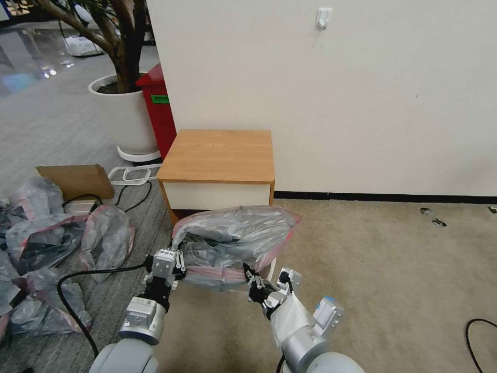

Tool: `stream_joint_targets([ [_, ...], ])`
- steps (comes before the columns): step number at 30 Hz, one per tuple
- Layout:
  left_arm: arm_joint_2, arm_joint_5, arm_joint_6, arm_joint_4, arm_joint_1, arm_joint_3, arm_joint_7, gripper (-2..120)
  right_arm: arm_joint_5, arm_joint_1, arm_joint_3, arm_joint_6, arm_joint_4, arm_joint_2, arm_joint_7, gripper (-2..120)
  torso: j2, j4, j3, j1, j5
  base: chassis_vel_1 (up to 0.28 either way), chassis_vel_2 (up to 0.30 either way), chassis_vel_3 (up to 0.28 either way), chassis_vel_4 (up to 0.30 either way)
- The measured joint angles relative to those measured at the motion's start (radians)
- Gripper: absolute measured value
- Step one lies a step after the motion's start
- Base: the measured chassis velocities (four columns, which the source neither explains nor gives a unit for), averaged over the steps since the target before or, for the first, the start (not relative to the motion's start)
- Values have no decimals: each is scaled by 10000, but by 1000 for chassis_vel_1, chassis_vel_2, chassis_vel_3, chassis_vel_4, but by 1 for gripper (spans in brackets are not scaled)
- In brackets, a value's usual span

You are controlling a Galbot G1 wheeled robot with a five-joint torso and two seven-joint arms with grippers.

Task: Pick up the garbage bag from the table and place it over the trash can.

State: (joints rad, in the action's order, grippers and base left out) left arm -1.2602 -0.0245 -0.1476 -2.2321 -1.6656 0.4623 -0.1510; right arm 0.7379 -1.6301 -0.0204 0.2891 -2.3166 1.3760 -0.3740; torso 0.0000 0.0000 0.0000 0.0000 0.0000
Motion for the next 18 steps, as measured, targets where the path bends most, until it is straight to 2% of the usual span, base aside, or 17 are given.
stream_joint_targets([
  [6,-133,-894,-491,-179,36,-45,-269,0,-507,-235,10,-142,-16,-95,183,0,0,1,0,0,1,0,0,0,0],
  [9,-244,-1691,-907,-324,121,-45,-638,0,-1006,-406,13,-278,-17,-210,288,0,0,0,-1,0,1,0,0,0,0],
  [18,-461,-2689,-1670,-534,294,83,-1373,0,-2546,-780,13,-618,168,-600,897,0,0,0,0,0,1,0,0,0,0],
])
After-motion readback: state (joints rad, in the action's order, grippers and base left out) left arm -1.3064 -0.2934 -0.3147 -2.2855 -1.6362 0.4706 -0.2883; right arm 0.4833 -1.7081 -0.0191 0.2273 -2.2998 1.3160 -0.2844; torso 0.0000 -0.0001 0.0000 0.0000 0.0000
